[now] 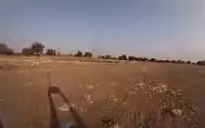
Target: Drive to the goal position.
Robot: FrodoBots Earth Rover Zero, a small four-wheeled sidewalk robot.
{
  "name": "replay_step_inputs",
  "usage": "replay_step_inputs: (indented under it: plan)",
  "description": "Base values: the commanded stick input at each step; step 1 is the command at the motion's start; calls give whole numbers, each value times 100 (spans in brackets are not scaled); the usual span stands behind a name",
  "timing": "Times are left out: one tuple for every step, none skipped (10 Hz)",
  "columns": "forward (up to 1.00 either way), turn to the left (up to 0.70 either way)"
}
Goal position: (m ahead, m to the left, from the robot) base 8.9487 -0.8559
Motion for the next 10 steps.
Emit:
replay_step_inputs:
  plan:
    - [70, 0]
    - [70, 0]
    - [70, 0]
    - [70, 0]
    - [70, 0]
    - [70, 0]
    - [70, 0]
    - [70, 0]
    - [70, 0]
    - [70, 0]
